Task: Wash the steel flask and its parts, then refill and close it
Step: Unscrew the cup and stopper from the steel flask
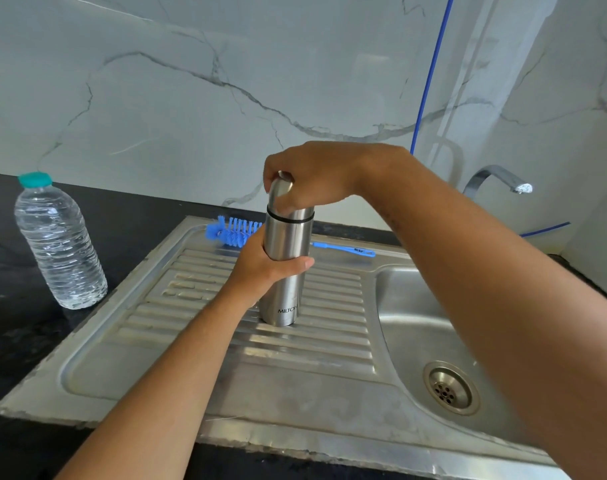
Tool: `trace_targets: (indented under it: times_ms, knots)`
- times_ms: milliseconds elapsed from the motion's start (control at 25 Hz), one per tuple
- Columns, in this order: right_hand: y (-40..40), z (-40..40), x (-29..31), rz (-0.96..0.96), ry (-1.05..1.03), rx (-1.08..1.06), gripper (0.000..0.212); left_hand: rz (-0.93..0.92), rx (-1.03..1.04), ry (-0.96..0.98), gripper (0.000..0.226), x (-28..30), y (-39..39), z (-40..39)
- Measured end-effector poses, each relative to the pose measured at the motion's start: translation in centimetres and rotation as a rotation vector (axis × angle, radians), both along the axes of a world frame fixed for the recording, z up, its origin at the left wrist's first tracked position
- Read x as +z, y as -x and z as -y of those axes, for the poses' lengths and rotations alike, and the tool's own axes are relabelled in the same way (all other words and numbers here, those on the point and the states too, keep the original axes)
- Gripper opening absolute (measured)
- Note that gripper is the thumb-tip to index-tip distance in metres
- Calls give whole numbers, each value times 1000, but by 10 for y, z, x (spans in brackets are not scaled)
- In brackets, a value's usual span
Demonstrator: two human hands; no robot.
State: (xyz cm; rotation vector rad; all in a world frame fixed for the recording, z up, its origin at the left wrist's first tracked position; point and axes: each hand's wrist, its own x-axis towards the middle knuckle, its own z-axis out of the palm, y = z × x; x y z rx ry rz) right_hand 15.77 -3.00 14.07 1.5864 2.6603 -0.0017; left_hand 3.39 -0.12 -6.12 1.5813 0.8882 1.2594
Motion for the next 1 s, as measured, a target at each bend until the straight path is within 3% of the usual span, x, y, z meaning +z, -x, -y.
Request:
trace_targets:
  times_ms: [120,320,520,680,840,1000]
  knots:
    - [3,4,0,58,-45,-134,57,2,5,10,71,0,-1,2]
    - [1,1,1,-4,35,-50,36,3,-5,4,69,1,-1,2]
    - [4,2,-2,39,-62,-151,60,22,-2,18,70,2,-1,4]
    - [2,4,5,0,55,-16,36,16,-5,10,71,1,-1,2]
    - [4,6,0,63,-63,-143,59,24,-3,18,72,2,-1,2]
    - [3,6,2,-4,18,-32,37,3,-7,3,71,1,-1,1]
